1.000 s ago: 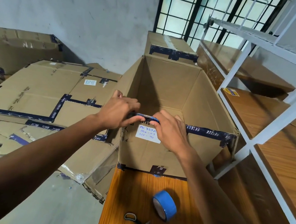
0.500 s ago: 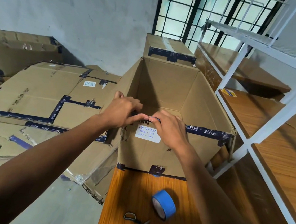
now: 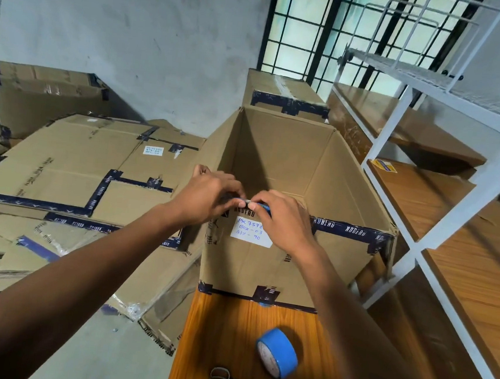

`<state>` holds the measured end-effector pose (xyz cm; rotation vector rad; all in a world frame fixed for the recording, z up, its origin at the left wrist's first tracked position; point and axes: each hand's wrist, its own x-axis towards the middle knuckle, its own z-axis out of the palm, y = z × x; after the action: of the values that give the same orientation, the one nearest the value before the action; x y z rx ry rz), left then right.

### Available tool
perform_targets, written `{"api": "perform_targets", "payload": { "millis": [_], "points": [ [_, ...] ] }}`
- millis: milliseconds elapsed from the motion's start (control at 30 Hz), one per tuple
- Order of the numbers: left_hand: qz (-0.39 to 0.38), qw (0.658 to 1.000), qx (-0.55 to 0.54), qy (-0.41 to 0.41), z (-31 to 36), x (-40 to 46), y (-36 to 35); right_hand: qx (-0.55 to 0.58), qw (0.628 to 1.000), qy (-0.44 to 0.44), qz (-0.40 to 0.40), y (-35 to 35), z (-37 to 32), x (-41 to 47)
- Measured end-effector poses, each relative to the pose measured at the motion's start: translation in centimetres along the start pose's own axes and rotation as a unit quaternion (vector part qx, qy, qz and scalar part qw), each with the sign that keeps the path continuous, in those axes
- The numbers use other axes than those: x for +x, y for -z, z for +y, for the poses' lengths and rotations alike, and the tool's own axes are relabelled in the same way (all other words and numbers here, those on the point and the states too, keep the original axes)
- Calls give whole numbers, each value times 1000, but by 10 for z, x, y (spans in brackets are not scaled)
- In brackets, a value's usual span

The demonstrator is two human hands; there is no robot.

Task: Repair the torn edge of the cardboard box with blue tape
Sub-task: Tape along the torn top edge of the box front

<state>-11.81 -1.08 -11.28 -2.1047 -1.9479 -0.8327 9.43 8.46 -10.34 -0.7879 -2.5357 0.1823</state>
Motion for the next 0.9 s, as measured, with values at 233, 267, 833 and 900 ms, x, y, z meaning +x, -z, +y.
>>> {"api": "perform_targets", "payload": {
  "millis": [233, 267, 833, 900],
  "points": [
    [14, 997, 60, -38, 8, 0, -3, 15, 999, -13, 38, -12, -6, 0],
    [14, 997, 65, -40, 9, 1, -2, 19, 999, -14, 38, -10, -5, 1],
    [-49, 998, 44, 8, 41, 12, 7, 33, 999, 2, 10, -6, 3, 3],
    [-48, 998, 43, 11, 43, 14, 9, 40, 999, 7, 2, -3, 2, 7]
  ]
}}
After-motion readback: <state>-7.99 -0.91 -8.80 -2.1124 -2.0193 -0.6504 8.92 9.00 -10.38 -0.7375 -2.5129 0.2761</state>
